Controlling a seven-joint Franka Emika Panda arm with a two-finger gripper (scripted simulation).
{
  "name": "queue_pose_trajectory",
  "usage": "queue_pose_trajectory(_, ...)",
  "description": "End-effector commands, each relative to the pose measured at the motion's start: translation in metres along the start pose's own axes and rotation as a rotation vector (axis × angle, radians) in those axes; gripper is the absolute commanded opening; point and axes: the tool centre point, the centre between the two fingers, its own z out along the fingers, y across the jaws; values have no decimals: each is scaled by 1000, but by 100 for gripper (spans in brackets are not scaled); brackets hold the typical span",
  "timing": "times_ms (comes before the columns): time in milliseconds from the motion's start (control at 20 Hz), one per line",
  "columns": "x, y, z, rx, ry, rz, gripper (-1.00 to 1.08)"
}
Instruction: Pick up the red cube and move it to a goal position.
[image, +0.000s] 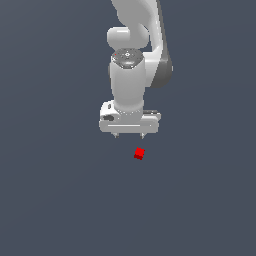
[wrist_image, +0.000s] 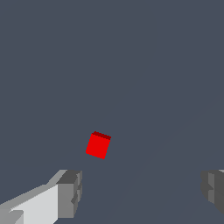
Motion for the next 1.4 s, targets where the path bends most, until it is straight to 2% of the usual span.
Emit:
queue_pose_trajectory(0, 0, 0, 0, 0, 0, 0, 100)
queue_pose_trajectory(500, -6, -8, 30, -5, -5, 52, 100)
queue_pose_trajectory(1350, -24, -44, 162, -26, -30, 283, 100)
